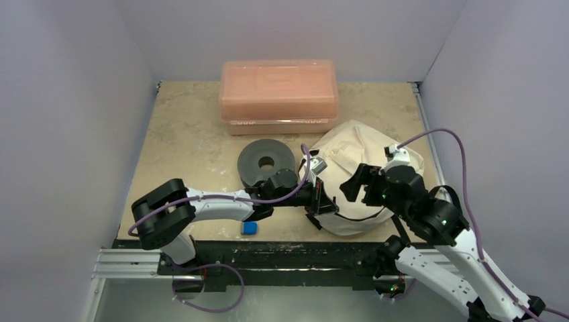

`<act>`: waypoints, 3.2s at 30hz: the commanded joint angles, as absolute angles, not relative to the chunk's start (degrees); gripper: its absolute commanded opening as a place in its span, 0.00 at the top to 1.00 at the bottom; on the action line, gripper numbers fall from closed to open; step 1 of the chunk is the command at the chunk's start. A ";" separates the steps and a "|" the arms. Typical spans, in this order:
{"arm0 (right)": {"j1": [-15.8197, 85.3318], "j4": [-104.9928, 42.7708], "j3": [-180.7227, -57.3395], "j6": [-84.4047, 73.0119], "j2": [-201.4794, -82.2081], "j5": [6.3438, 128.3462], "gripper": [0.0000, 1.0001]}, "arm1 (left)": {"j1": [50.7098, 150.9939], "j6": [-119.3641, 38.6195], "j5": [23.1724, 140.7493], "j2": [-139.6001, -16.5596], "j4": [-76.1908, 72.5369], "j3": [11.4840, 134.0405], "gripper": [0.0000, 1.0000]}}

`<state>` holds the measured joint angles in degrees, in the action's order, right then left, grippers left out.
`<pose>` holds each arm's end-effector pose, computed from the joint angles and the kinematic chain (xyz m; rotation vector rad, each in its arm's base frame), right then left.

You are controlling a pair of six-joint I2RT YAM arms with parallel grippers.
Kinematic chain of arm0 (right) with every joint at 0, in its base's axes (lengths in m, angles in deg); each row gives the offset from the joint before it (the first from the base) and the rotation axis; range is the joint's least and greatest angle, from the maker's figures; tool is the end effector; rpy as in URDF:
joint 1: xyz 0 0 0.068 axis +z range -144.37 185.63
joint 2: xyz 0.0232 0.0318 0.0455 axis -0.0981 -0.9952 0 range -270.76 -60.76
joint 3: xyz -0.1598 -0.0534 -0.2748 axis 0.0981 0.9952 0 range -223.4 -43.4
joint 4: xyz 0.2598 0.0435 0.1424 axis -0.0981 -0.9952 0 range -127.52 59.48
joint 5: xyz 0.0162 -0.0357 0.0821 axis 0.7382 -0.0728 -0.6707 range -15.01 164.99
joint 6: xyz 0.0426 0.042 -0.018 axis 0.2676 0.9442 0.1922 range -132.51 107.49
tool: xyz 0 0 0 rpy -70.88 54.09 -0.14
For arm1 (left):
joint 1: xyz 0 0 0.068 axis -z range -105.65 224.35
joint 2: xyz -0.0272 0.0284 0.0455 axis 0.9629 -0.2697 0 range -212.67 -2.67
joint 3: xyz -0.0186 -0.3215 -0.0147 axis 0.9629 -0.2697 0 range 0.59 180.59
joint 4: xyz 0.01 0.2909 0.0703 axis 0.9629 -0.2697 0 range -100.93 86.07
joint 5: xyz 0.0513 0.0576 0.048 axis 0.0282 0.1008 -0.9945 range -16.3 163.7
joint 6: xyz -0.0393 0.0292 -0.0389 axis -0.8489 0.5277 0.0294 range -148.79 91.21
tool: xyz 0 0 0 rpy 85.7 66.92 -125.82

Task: Pack the student bag
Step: Zip the student bag at the center of the board.

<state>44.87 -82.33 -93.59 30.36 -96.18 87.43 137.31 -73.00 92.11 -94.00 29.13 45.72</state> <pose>0.0995 0.0679 0.3542 0.1936 2.2481 0.5521 0.1612 -0.3488 0.2369 0.6059 2.0193 -1.5362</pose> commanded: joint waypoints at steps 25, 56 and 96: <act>44.79 -86.76 -91.02 -58.21 -94.54 55.68 0.14 | 134.91 -80.34 92.63 -91.92 37.03 43.10 1.00; 44.88 -82.59 -82.40 -60.80 -95.07 64.21 1.00 | 132.56 -78.94 75.34 -83.89 33.05 34.62 1.00; 47.22 -59.85 -88.23 -46.62 -108.32 55.44 0.33 | 131.22 -77.43 83.02 -81.71 26.35 44.97 1.00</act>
<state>45.70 -64.60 -85.29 -49.26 -107.53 55.83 130.99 -76.25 81.82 -83.03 21.98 41.24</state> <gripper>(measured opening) 0.700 0.009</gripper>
